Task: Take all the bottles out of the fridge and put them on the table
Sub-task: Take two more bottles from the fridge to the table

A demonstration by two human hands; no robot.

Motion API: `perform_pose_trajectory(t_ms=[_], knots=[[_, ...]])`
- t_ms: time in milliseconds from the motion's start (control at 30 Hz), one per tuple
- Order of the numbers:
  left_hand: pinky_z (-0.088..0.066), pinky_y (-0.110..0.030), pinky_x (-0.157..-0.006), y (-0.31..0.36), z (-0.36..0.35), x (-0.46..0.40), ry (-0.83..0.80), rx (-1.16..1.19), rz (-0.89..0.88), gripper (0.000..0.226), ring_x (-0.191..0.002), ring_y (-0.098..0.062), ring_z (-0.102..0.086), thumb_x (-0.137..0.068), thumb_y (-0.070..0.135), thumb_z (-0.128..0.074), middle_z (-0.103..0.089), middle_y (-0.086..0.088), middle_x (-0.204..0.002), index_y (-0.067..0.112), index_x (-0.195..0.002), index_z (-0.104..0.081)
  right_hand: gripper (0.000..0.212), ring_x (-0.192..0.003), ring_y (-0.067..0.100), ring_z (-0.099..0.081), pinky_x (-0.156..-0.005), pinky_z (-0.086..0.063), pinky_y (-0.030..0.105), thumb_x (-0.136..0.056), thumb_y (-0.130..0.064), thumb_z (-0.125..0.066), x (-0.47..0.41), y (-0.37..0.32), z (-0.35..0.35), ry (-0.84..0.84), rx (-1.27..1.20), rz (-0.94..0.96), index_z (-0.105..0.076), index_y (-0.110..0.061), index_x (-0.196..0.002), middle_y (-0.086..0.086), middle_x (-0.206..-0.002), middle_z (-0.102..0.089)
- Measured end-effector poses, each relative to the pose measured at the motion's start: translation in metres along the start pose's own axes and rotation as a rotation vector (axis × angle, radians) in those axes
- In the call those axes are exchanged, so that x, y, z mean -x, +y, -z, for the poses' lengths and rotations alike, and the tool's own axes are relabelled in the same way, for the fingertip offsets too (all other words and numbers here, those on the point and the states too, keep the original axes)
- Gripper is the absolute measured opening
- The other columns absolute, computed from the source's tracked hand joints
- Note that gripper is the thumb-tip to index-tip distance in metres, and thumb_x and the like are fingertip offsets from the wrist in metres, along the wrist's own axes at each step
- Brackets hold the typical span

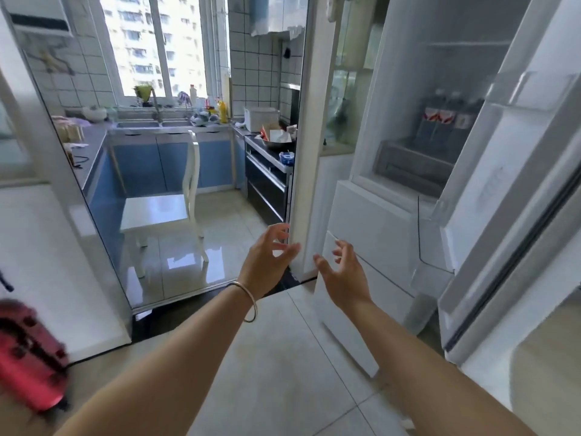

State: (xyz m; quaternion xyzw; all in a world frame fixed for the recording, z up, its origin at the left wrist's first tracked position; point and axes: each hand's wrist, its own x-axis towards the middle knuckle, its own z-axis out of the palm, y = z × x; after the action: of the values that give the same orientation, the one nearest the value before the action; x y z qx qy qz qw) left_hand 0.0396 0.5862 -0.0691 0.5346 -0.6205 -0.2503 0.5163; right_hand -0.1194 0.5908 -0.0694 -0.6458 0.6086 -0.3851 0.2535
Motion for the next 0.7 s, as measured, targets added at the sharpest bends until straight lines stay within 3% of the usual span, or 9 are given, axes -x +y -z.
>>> perform_pose_trajectory(t_ms=[267,367,567,700], knots=[[-0.043,0.0,-0.064,-0.049,-0.02,-0.154,-0.054,0.034,-0.008,0.045,-0.093,-0.008,-0.058,-0.086,0.031,-0.062,-0.059,-0.003,-0.118,0.019,-0.128,-0.048,0.06,-0.124,0.023,-0.047,-0.101,-0.04,0.039,-0.09,-0.045,-0.051,-0.163,-0.003,-0.03,0.115,0.02,-0.015,-0.031,-0.016,-0.138,0.007,-0.137,-0.046],[-0.045,-0.007,-0.067,-0.06,-0.034,-0.22,-0.092,0.018,-0.014,0.047,-0.095,-0.008,-0.058,-0.086,0.033,-0.062,-0.059,-0.003,-0.118,0.022,-0.129,-0.047,0.061,-0.125,0.022,-0.046,-0.101,-0.038,0.038,-0.09,-0.046,-0.05,-0.233,-0.002,-0.03,0.145,0.015,-0.026,-0.03,-0.016,-0.139,0.006,-0.138,-0.045],[-0.052,-0.031,-0.087,-0.074,-0.07,-0.334,-0.191,0.141,0.0,0.053,-0.102,-0.011,-0.059,-0.085,0.033,-0.064,-0.054,0.001,-0.125,0.03,-0.133,-0.042,0.059,-0.122,0.023,-0.048,-0.101,-0.04,0.04,-0.09,-0.043,-0.051,-0.344,0.003,-0.024,0.24,-0.048,-0.07,-0.032,-0.017,-0.139,0.006,-0.137,-0.047],[-0.048,-0.023,-0.081,-0.084,-0.109,-0.398,-0.306,0.163,-0.017,0.054,-0.102,-0.01,-0.055,-0.088,0.033,-0.06,-0.049,0.006,-0.122,0.031,-0.137,-0.037,0.06,-0.121,0.021,-0.049,-0.096,-0.041,0.036,-0.089,-0.045,-0.051,-0.4,0.029,-0.014,0.315,-0.016,-0.111,-0.031,-0.019,-0.139,0.004,-0.137,-0.047]])
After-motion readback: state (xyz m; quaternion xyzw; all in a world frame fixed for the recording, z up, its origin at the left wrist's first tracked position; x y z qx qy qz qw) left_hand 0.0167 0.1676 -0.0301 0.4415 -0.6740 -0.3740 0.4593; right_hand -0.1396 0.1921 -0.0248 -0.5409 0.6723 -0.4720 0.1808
